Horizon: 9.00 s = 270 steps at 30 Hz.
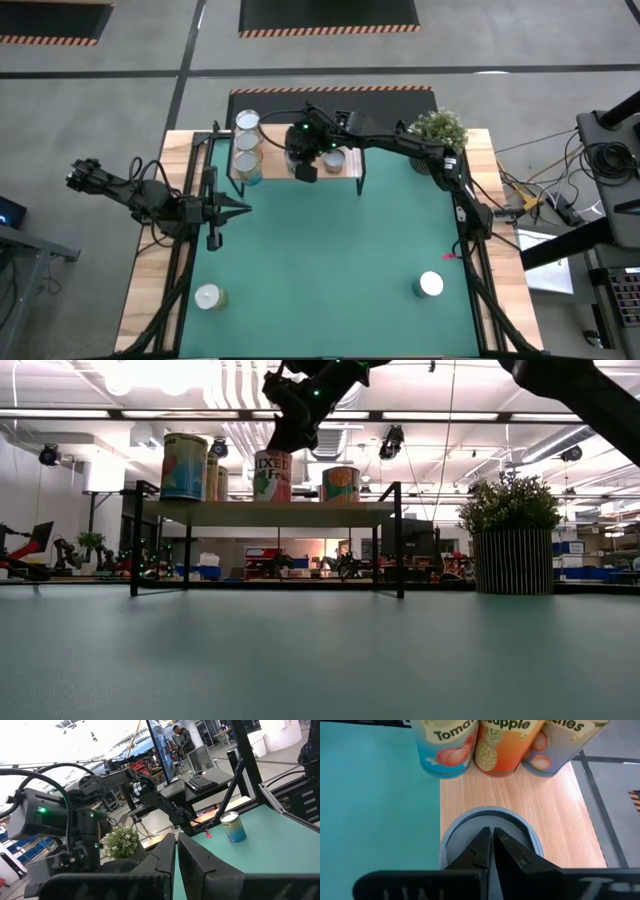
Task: Pick and place cans onto a shelf
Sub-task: Adjust the canned mixed fruit on the shelf, then put the canned cherries on the shelf
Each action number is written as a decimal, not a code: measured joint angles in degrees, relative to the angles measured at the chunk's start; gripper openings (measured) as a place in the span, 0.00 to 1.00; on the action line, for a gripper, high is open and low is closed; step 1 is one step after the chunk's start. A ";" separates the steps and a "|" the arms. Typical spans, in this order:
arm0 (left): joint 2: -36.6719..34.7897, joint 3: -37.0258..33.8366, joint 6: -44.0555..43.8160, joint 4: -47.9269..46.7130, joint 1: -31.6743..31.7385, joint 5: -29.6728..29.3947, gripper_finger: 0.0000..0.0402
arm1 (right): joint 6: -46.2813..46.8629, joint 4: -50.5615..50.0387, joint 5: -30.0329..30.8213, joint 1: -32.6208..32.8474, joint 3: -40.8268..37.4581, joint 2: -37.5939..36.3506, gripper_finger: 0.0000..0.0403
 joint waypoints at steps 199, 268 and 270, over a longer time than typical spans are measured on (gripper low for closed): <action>0.50 0.00 1.36 7.54 0.00 0.15 0.01 | 39.45 -19.75 22.57 18.04 -1.15 -25.66 0.80; 0.61 0.00 5.14 7.76 0.00 -3.02 0.01 | 10.95 10.70 7.19 -6.95 3.32 -0.39 0.84; 0.61 0.00 5.14 7.74 0.01 -3.02 0.01 | 10.69 10.39 7.21 -6.91 3.32 -1.43 0.84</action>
